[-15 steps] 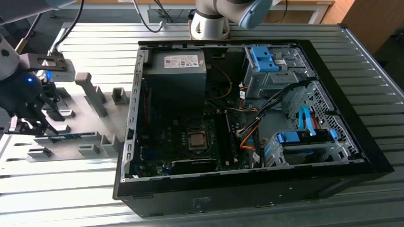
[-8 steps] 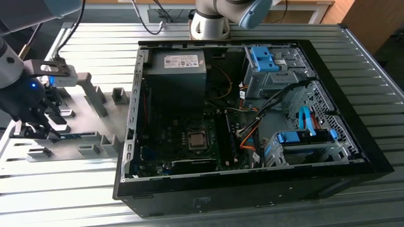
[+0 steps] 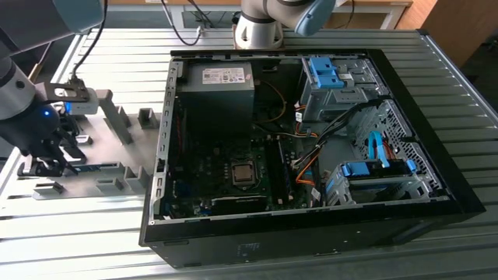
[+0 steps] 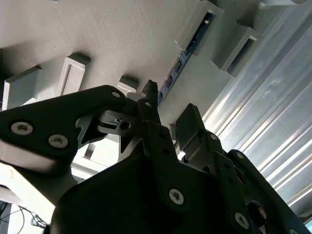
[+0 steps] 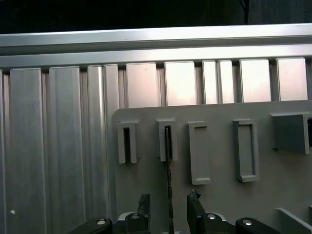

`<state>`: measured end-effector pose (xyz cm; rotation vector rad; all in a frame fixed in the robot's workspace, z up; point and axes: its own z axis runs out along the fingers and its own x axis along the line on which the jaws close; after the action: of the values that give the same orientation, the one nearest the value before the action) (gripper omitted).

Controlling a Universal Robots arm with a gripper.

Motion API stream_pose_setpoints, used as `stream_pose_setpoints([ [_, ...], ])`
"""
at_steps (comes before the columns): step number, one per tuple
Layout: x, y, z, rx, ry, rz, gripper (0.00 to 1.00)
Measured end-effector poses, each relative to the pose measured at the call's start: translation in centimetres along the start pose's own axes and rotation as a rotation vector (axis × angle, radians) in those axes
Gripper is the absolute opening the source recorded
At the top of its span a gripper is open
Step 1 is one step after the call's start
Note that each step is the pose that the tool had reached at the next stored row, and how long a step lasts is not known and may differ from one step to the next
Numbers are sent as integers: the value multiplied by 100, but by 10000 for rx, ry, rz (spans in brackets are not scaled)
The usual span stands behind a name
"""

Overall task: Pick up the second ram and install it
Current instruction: 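Pick up the second ram and move it above second insertion slot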

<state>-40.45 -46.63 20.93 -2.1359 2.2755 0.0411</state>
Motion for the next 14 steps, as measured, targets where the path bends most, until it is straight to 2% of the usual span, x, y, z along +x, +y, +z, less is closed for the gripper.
stream_pose_setpoints([
  [3,14,0,56,1,-5,0,42],
  [4,17,0,74,1,-6,0,35],
  [5,20,2,91,1,-8,0,35],
  [6,21,3,105,1,-10,0,29],
  [10,21,4,113,-4,-14,-1,29],
  [14,-19,7,122,-1,-22,-1,29],
])
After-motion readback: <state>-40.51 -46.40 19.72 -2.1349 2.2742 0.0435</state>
